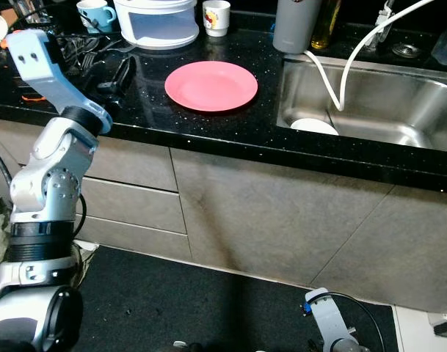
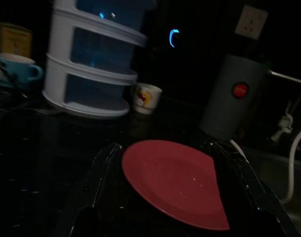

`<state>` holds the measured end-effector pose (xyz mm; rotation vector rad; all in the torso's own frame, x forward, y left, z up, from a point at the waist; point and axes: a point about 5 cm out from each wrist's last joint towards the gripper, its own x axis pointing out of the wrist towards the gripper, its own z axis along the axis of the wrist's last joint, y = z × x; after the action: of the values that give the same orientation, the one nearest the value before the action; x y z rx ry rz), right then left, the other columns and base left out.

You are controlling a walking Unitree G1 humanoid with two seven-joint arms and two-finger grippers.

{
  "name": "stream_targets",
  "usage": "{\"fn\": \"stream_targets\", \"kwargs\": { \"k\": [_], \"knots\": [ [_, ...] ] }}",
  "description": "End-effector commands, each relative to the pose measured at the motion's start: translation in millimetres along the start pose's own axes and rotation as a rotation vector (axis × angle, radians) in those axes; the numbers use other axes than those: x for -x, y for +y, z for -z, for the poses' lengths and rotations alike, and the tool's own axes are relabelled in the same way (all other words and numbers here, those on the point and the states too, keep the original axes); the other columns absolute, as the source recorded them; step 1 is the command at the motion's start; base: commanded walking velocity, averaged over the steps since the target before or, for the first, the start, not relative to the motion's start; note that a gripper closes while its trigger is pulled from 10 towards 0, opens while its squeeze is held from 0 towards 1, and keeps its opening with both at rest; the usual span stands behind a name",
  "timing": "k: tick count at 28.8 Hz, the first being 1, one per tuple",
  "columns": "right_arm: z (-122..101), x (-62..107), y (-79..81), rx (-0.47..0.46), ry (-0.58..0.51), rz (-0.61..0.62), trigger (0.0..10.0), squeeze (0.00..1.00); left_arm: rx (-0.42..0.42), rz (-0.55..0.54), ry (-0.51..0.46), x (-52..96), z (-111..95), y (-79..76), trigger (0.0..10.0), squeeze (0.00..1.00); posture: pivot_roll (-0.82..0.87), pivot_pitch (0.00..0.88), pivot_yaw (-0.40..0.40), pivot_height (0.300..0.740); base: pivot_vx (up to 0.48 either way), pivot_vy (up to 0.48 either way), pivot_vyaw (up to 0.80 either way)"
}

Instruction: Kitchen organization

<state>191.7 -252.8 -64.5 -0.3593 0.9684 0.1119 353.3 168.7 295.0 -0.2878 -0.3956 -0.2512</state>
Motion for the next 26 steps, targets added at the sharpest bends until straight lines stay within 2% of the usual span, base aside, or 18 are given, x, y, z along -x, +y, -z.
{"fn": "stream_targets", "kwargs": {
  "k": [1, 8, 26],
  "knots": [
    [6.9, 0.9, 1.7, -0.007, 0.024, -0.008, 10.0, 0.0, 0.0, -0.013, 0.017, 2.8, 9.2, 1.1, 10.0, 0.0, 0.01, 0.129, 0.002, 0.74, 0.307, 0.0, 0.0],
    [7.4, 0.9, 1.7, -0.008, 0.028, -0.007, 10.0, 0.0, -0.003, -0.034, 0.011, 3.3, 9.8, 5.5, 10.0, 0.0, 0.01, 0.129, 0.003, 0.74, 0.337, 0.0, 0.0],
    [6.9, 0.8, 1.9, -0.005, 0.028, -0.007, 10.0, 0.0, 0.012, -0.056, -0.008, 3.0, 10.0, 5.2, 10.0, 0.0, 0.01, 0.124, 0.002, 0.74, 0.363, 0.0, 0.0]
  ]
}}
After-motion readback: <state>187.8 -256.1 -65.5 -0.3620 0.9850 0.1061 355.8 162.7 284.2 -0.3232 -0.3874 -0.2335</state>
